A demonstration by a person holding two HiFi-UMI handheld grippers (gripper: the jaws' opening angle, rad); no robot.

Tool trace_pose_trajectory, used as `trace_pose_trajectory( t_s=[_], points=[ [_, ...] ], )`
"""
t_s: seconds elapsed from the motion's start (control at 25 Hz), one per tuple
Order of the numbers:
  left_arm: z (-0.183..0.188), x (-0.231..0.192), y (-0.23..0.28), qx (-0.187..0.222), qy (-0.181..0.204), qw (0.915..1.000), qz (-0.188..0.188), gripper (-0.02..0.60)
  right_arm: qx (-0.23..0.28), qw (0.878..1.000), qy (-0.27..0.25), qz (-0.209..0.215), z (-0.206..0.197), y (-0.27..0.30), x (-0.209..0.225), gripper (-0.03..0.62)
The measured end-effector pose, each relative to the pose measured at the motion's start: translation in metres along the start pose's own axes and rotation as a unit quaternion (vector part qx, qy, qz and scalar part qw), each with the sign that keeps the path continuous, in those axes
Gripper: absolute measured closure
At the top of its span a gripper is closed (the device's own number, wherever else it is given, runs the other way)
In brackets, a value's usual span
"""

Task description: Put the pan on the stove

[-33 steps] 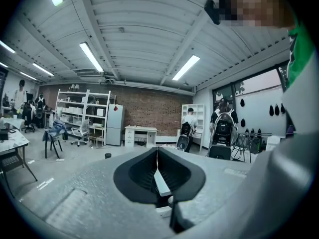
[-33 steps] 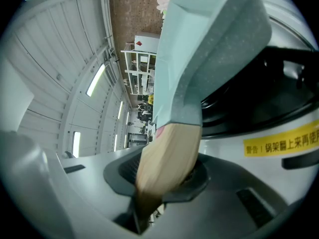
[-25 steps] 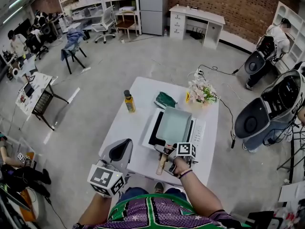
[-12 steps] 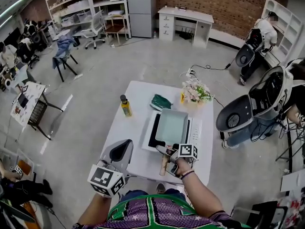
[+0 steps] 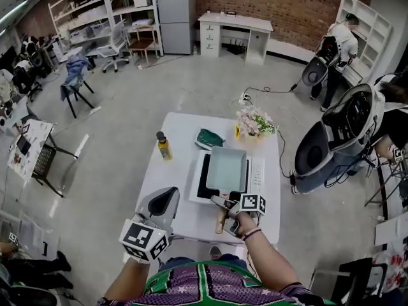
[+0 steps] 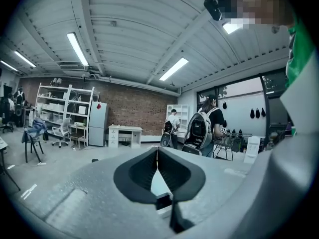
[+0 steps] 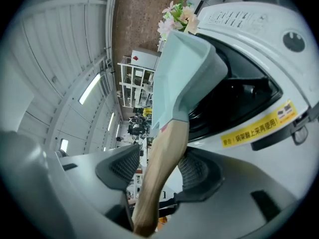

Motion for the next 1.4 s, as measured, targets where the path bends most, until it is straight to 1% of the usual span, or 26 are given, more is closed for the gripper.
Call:
trace_pose_trajectory(
  t_s=[0.2,0.4,0.68,0.88,1.12,1.28,1.4],
  points=[
    [0.004,-0.002,-0.005,0.003,-0.003,0.9998,-0.019,0.563,0.014,1.0,-0.006,-0.023,-0.005,-0.012,-0.007,0.365],
    [0.004,-0.006,-0.005,0.008,-0.007,0.9995,-0.03,0.563,0.026,0.999,-0.009,-0.042,-0.007,-0.021,-0.008,0.365],
    [0.005,-0.01,-0.01,0.012,-0.01,0.9988,-0.046,0.564,0.058,0.996,-0.016,-0.063,-0.009,-0.039,-0.013,0.365],
    [0.006,-0.012,-0.018,0.014,-0.009,0.9982,-0.057,0.563,0.079,0.993,-0.032,-0.077,-0.014,-0.052,-0.021,0.367],
    [0.006,-0.016,-0.034,0.015,-0.008,0.9975,-0.068,0.563,0.108,0.984,-0.083,-0.112,-0.019,-0.071,-0.039,0.367],
    [0.005,-0.019,-0.048,0.013,-0.007,0.9972,-0.073,0.563,0.114,0.975,-0.129,-0.14,-0.028,-0.081,-0.055,0.367],
    [0.004,-0.022,-0.058,0.011,-0.006,0.997,-0.077,0.563,0.118,0.968,-0.153,-0.162,-0.036,-0.089,-0.063,0.367]
  ],
)
Point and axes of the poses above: the fingertips, and each gripper's own axes: y forward along the fingers, x to its right, z out of its top, the point moved 10 cm from there along -y, backward along the fingers, and after that the axes turned 14 degrees about -y, right-handed, at the moved point
